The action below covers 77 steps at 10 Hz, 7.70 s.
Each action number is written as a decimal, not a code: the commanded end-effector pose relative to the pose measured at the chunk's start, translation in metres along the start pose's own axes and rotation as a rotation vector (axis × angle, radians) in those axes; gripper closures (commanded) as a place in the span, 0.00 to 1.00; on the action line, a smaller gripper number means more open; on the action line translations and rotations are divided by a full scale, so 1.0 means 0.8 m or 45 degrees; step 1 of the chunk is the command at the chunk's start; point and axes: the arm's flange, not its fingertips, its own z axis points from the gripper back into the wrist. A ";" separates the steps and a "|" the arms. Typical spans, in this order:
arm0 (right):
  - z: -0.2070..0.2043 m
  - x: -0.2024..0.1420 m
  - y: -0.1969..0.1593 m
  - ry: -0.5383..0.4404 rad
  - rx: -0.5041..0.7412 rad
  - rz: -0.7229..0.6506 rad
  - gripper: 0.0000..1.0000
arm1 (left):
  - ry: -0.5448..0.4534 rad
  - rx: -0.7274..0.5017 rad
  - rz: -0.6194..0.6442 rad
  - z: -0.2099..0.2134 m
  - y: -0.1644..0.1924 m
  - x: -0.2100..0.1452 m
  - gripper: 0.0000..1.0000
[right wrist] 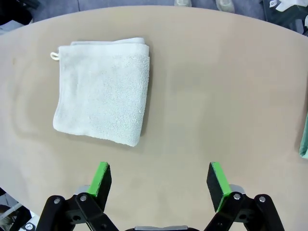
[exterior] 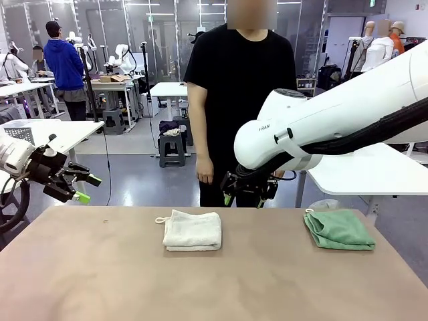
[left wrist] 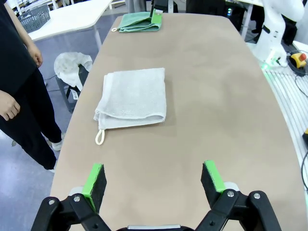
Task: Fold the towels and place them in the basket.
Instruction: When a person lays out a Towel with hook on the table, fold it in half twice, then stack the folded Towel with hook on the right side of the table.
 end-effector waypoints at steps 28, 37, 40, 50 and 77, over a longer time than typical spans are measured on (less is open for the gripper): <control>-0.183 0.048 0.061 0.056 -0.009 -0.112 0.00 | 0.000 0.002 -0.002 0.001 -0.001 0.001 0.00; -0.200 0.055 0.054 0.079 -0.023 -0.117 0.39 | 0.000 0.002 -0.002 0.001 -0.001 0.001 0.00; -0.199 0.055 0.056 0.081 -0.025 -0.094 0.43 | 0.000 0.002 -0.002 0.001 -0.001 0.001 0.00; -0.195 0.056 0.056 0.144 -0.043 -0.072 1.00 | 0.000 0.002 -0.002 0.001 -0.001 0.001 0.00; 0.146 0.088 -0.273 -0.008 -0.096 -0.002 0.94 | 0.000 0.002 -0.002 0.001 -0.001 0.001 0.00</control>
